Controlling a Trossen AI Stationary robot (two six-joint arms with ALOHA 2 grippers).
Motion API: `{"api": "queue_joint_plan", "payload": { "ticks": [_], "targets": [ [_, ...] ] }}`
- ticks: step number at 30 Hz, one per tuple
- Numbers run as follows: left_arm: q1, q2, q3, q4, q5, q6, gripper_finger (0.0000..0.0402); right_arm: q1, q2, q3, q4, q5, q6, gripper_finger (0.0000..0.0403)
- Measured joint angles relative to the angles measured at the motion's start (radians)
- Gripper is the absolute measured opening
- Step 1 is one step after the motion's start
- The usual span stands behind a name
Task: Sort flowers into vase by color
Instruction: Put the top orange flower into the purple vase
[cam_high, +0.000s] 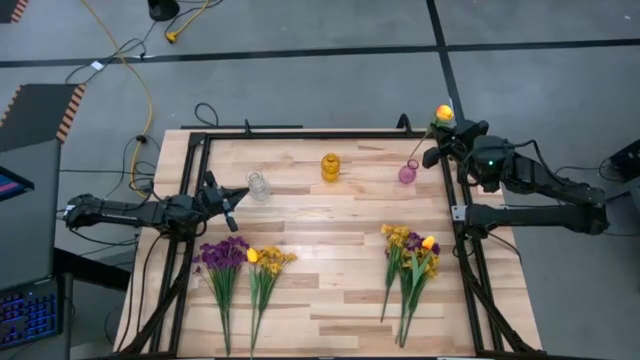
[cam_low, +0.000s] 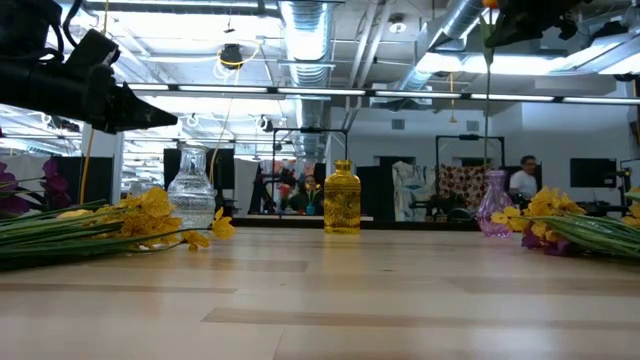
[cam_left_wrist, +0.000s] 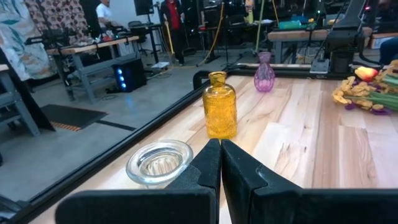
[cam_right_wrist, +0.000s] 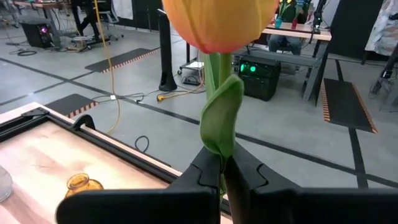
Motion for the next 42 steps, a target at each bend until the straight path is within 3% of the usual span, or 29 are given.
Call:
{"api": "queue_joint_plan", "payload": {
  "ticks": [14,30,42],
  "targets": [
    [0.000,0.000,0.000,0.000,0.000,-0.003,0.0000,0.001,0.001,0.013,-0.032,-0.052,0.038,0.0035],
    [0.000,0.000,0.000,0.000,0.000,-0.004,0.0000,0.001,0.023,0.080,-0.211,-0.059,0.152,0.0035],
    [0.000,0.000,0.000,0.000,0.000,-0.004,0.0000,0.001,0.062,0.080,-0.217,-0.048,0.131,0.0036]
  ]
}}
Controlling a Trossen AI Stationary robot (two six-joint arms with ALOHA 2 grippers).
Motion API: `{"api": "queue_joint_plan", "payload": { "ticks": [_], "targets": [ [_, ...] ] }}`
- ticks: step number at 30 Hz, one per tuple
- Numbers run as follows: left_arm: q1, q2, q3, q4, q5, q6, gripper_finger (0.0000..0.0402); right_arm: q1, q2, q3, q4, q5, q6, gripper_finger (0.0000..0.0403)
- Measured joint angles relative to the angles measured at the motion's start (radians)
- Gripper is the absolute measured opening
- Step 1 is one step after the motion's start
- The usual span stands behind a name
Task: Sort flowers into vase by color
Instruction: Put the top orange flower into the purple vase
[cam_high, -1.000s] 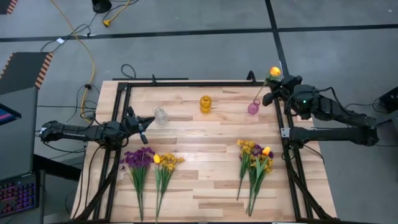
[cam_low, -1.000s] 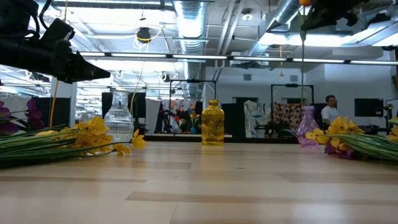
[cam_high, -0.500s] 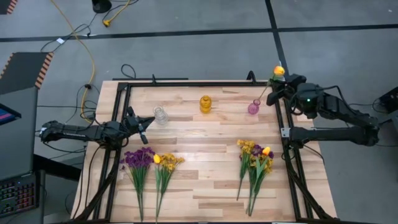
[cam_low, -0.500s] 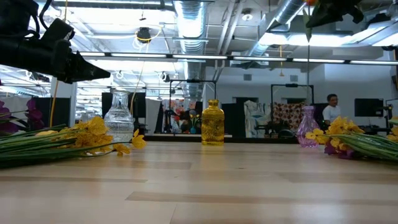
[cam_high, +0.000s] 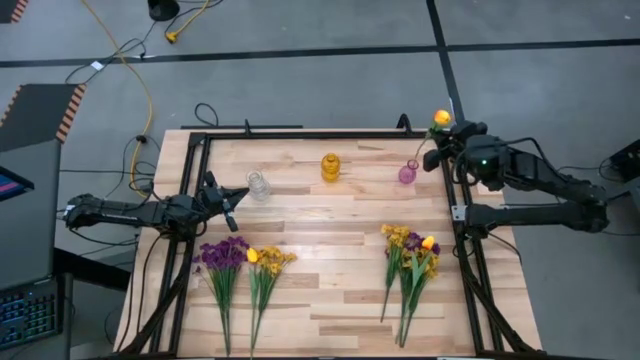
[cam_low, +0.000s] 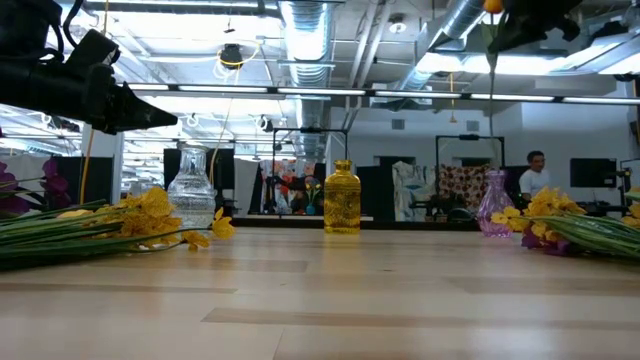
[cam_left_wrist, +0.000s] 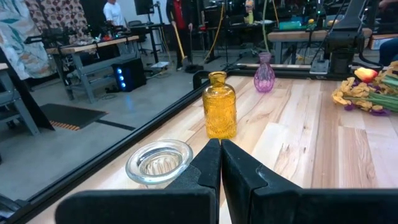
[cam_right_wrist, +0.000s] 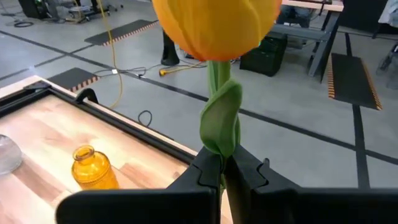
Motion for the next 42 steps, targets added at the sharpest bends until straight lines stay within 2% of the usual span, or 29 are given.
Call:
{"api": "queue_joint_plan", "payload": {
  "ticks": [18,26,42],
  "targets": [
    [0.000,0.000,0.000,0.000,0.000,0.000,0.0000,-0.002,0.021,-0.003,-0.036,0.003,0.019,0.0036],
    [0.000,0.000,0.000,0.000,0.000,0.000,0.0000,-0.002,0.093,-0.003,-0.102,0.003,0.101,0.0036],
    [0.000,0.000,0.000,0.000,0.000,0.000,0.0000,-0.002,0.220,-0.003,-0.103,0.003,0.104,0.0036]
  ]
}}
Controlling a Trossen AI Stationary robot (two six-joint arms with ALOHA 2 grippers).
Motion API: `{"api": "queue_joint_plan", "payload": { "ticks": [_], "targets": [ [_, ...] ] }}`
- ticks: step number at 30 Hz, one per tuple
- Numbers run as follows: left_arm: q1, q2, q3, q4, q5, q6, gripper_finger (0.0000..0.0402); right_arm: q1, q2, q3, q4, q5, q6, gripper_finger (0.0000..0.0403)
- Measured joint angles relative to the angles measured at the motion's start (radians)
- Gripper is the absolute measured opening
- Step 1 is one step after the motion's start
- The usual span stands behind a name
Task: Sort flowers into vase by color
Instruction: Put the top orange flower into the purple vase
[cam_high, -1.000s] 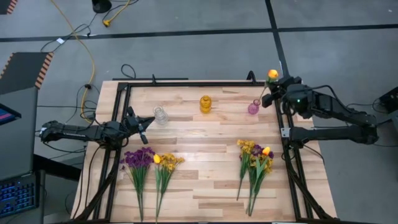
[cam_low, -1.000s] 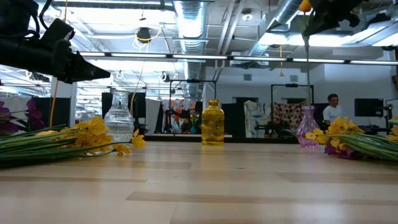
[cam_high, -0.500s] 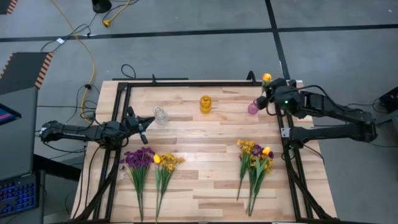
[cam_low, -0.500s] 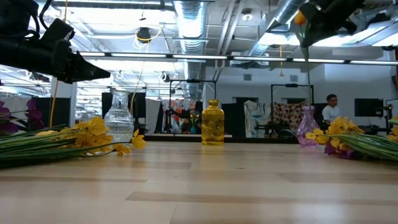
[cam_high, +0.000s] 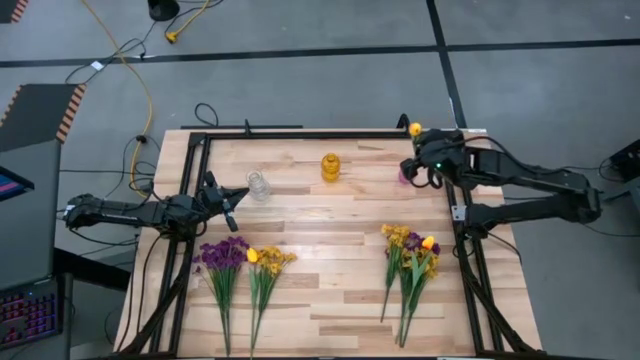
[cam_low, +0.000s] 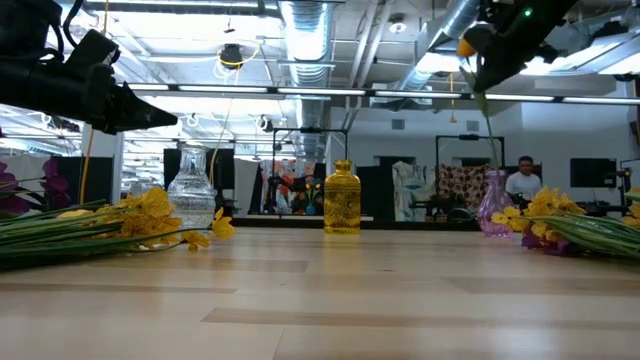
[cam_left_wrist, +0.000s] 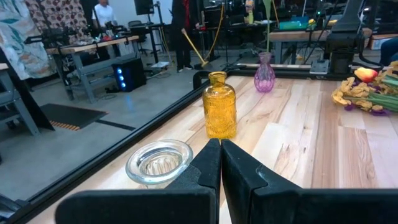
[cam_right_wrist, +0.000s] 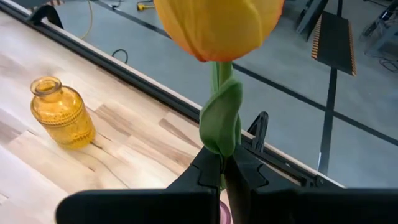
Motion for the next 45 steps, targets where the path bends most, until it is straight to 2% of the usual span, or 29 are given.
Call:
{"api": "queue_joint_plan", "payload": {
  "ticks": [27,32,45],
  "targets": [
    [0.000,0.000,0.000,0.000,0.000,0.000,0.0000,0.000,0.004,0.000,-0.015,-0.001,-0.002,0.0059],
    [0.000,0.000,0.000,0.000,0.000,0.000,0.0000,0.000,0.003,0.000,-0.015,-0.002,-0.002,0.0081],
    [0.000,0.000,0.000,0.000,0.000,0.000,0.0000,0.000,0.003,0.000,-0.015,-0.004,-0.002,0.0169]
  ]
}}
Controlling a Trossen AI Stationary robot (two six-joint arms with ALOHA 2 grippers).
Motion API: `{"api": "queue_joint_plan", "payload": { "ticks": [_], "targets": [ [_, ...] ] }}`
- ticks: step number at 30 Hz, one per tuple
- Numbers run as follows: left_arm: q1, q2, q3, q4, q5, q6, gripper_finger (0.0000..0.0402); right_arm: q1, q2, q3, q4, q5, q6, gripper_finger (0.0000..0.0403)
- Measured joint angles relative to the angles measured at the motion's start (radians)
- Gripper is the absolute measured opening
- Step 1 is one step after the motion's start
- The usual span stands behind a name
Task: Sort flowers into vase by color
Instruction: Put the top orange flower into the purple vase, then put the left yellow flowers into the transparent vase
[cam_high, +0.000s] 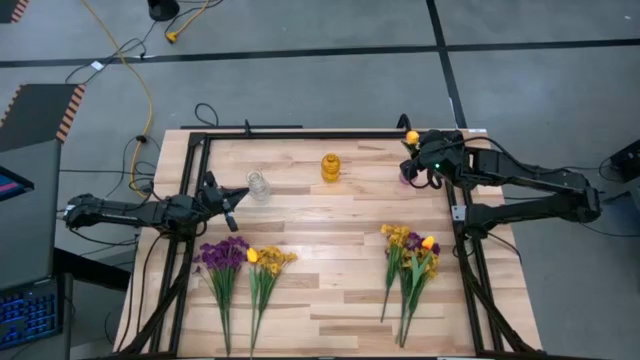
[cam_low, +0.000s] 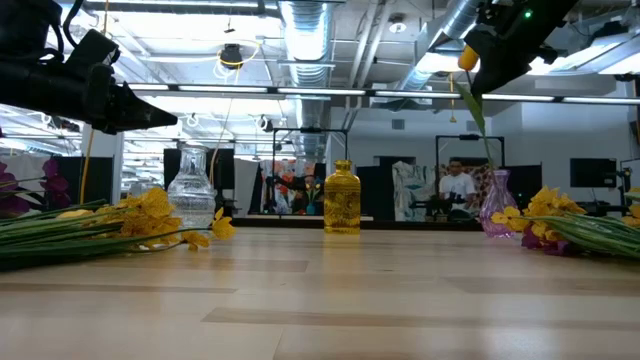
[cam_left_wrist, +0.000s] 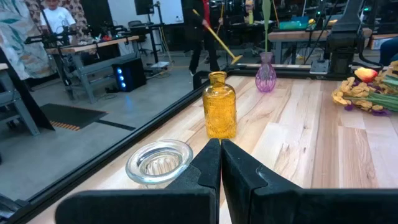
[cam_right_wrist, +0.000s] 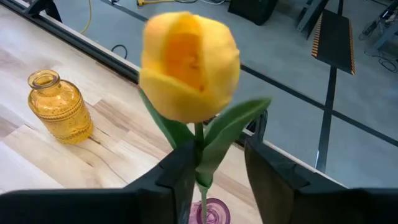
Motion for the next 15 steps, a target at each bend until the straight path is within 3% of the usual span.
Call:
{"api": "queue_joint_plan", "payload": {
  "ticks": [6,15],
  "targets": [
    [0.000,0.000,0.000,0.000,0.000,0.000,0.0000,0.003,-0.007,0.000,-0.001,-0.005,-0.038,0.0187],
    [0.000,0.000,0.000,0.000,0.000,0.000,0.0000,0.002,-0.054,0.000,-0.001,-0.133,-0.058,0.0187]
  ]
}}
